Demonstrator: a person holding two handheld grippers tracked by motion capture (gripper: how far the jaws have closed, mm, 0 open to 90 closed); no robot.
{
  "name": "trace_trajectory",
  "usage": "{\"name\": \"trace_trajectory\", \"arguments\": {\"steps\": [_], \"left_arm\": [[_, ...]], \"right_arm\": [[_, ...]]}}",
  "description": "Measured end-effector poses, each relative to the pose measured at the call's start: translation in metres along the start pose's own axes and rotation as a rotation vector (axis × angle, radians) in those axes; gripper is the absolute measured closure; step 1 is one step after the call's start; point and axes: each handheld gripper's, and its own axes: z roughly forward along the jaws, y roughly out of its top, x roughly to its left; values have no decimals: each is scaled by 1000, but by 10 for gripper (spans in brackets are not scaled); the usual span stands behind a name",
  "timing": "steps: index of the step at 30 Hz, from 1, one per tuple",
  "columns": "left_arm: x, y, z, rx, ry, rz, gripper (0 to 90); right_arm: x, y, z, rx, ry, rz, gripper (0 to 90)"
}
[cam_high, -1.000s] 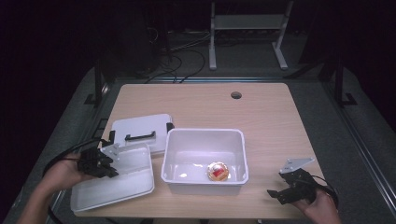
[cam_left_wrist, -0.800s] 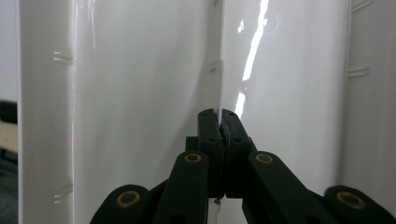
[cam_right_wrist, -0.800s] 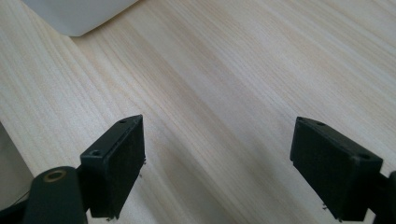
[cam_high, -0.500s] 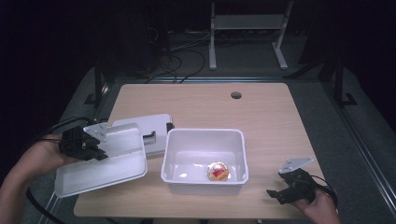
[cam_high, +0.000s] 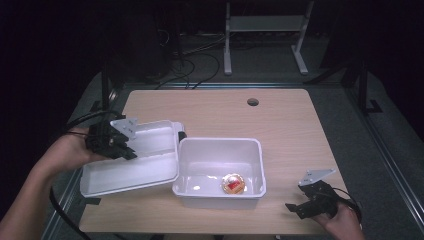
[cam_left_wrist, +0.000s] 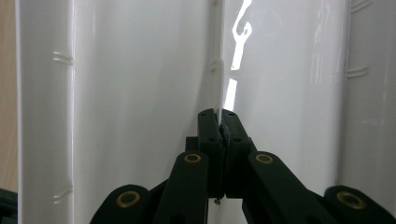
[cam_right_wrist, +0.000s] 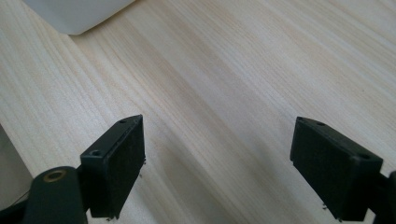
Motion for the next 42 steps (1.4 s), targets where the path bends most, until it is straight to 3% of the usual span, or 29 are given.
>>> {"name": "trace_trajectory", "arguments": {"steps": [22, 42], "left_arm": [[-1, 101, 29, 7, -65, 153, 893], [-4, 147, 55, -17, -104, 177, 893]], "right_arm": [[-1, -3, -3, -6, -2, 1, 174], [0, -3, -5, -19, 1, 8, 175]]}}
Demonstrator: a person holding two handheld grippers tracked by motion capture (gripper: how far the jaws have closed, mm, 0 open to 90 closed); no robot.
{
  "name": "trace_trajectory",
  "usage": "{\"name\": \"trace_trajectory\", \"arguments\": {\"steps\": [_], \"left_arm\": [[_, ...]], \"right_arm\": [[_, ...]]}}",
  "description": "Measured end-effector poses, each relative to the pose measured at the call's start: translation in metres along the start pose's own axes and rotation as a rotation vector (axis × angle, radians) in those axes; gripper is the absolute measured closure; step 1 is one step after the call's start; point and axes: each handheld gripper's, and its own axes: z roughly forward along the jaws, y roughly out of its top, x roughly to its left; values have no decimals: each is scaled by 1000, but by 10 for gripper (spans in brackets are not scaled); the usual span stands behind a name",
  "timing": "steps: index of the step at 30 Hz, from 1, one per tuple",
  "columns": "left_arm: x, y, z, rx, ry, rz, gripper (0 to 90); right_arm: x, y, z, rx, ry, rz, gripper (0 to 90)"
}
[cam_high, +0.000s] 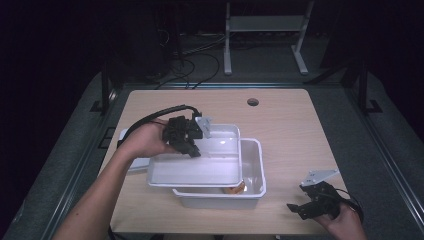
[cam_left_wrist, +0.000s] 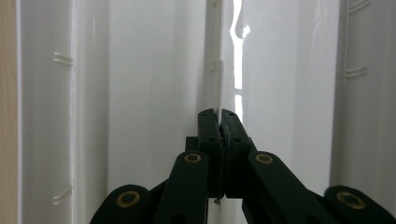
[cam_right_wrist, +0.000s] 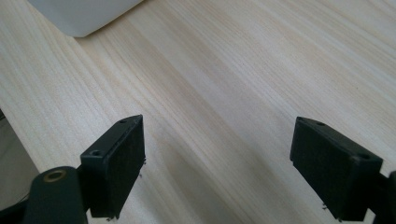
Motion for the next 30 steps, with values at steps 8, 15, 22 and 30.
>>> {"name": "trace_trajectory", "arguments": {"steps": [8, 15, 22, 30], "left_arm": [[3, 18, 14, -3, -19, 10, 893], [2, 32, 28, 6, -27, 17, 892], [4, 38, 35, 17, -36, 8, 892], [4, 47, 43, 23, -43, 15, 891]], "right_arm": [[-1, -1, 0, -1, 2, 2, 175], [-1, -2, -1, -3, 1, 1, 175], [-1, -1, 0, 3, 11, -1, 174], [0, -1, -1, 1, 9, -4, 175]]}}
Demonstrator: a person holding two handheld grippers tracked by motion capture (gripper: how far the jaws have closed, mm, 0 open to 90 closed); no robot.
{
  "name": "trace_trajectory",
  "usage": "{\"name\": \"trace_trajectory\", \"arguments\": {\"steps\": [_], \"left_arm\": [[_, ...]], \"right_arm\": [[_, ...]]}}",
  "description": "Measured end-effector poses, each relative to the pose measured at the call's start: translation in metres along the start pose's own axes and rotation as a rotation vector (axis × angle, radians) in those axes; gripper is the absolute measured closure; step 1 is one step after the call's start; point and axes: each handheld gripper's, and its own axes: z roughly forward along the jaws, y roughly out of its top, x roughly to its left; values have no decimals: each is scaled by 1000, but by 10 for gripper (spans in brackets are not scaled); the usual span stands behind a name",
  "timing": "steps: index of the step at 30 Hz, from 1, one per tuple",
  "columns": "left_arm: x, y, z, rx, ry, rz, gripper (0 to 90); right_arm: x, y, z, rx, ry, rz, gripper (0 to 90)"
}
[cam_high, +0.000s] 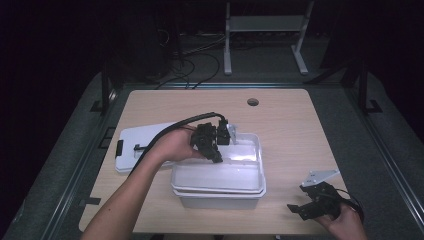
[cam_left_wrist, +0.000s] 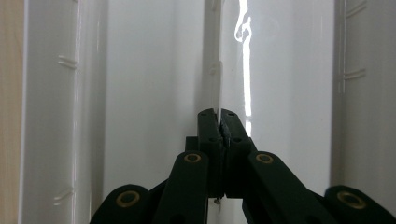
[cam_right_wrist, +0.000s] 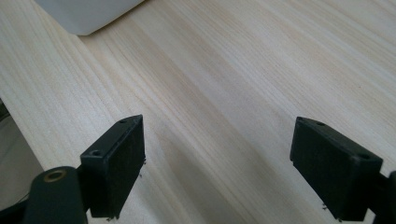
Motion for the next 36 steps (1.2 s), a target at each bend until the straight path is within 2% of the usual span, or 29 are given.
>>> {"name": "trace_trajectory", "arguments": {"steps": [11, 18, 22, 25, 28, 36], "left_arm": [[0, 4, 2, 3, -10, -3, 864], [0, -8, -10, -7, 17, -13, 813], [1, -22, -19, -39, 28, -42, 807], [2, -35, -23, -27, 36, -53, 795], [3, -49, -30, -54, 47, -75, 795], [8, -96, -52, -117, 92, -161, 779]], "right_arm": [[0, 0, -1, -3, -1, -4, 174], [0, 0, 0, -1, 0, -2, 175], [-1, -1, -1, -2, -1, 1, 175], [-1, -1, 0, 0, 1, 1, 175], [-1, -1, 1, 4, 1, 1, 175], [-1, -1, 1, 4, -1, 2, 175]]}}
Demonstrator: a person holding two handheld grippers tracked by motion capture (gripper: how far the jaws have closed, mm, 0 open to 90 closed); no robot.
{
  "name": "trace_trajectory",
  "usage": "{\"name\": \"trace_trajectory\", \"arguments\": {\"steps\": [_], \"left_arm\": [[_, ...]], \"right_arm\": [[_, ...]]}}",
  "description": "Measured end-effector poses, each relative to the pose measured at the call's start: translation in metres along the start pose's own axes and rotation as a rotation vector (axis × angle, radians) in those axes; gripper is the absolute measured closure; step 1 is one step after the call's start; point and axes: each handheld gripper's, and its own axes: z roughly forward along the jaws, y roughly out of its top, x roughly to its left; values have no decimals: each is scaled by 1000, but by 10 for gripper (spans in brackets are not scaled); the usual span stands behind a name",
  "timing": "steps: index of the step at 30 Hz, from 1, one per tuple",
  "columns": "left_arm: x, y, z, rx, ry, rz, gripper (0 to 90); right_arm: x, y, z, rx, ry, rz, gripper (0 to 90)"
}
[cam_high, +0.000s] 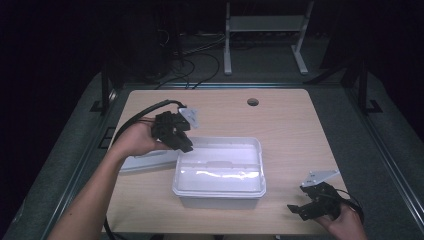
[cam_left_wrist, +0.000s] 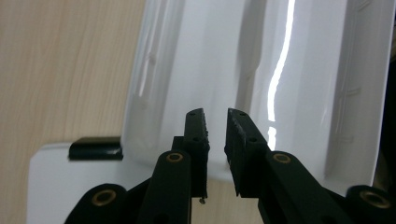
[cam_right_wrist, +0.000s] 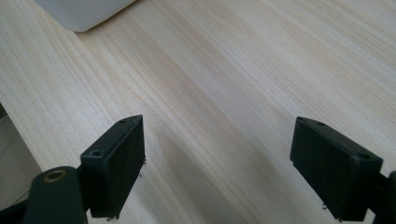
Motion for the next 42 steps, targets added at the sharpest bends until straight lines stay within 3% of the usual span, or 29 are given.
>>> {"name": "trace_trajectory", "arguments": {"steps": [9, 12, 20, 29, 42], "left_arm": [[18, -59, -7, -23, 52, -102, 754], [24, -76, -4, -24, 47, -141, 744], [36, -110, 10, -24, 71, -197, 716], [53, -135, 30, 13, 80, -236, 708], [70, -151, 48, 44, 104, -265, 630]], "right_arm": [[-1, -1, -1, -1, -6, 5, 175], [-1, -1, -1, 2, -5, 7, 175], [-1, -1, 1, 7, -4, 6, 174], [0, 1, 3, 15, -2, 6, 174], [0, 0, 5, 21, 4, 7, 174]]}}
